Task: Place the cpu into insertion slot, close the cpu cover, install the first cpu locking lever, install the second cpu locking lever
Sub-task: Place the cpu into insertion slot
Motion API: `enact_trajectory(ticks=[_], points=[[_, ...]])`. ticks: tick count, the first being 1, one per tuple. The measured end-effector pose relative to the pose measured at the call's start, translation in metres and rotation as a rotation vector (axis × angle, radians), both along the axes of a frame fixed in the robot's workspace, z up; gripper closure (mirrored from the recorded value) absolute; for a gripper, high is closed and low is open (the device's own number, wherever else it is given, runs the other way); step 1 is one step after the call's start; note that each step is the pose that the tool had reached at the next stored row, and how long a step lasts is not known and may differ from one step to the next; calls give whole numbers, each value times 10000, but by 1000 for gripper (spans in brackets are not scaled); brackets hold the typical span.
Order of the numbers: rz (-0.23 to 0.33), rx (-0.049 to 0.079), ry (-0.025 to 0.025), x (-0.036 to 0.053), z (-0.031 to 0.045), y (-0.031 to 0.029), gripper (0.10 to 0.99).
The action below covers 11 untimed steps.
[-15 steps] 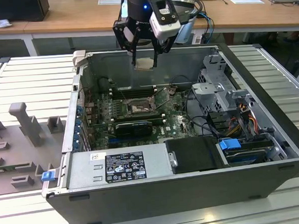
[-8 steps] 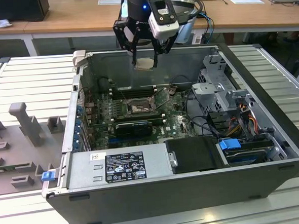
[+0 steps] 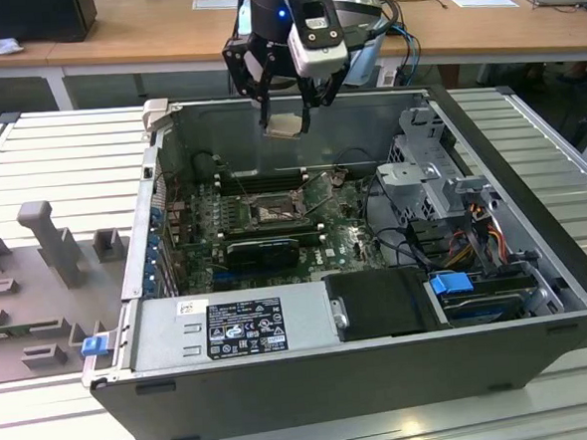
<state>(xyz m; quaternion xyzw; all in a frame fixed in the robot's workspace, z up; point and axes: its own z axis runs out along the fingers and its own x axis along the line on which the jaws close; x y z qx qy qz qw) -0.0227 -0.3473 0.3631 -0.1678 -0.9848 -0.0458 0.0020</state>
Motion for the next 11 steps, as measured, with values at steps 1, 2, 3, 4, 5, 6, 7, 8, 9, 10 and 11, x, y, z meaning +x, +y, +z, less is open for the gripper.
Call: enact_trajectory(ticks=[1,2,3,4,5,6,7,8,9,10,11], points=[[-109,0,0,0,0,0,557],[-228,0,-1,0,0,0,557],[-405,1,-1,0,0,0,557],[-566,1,-1,0,-1,0,557],[-687,0,-1,0,-1,0,557],[-829,1,-1,0,-1,0,557],[-959,0,-1,0,-1,0,557],[-1054,1,-1,0,-1,0,557],[-1167,0,-1,0,-1,0,557],[-1267,1,-1,0,-1,0,557],[-1412,0,-1,0,-1,0,557]])
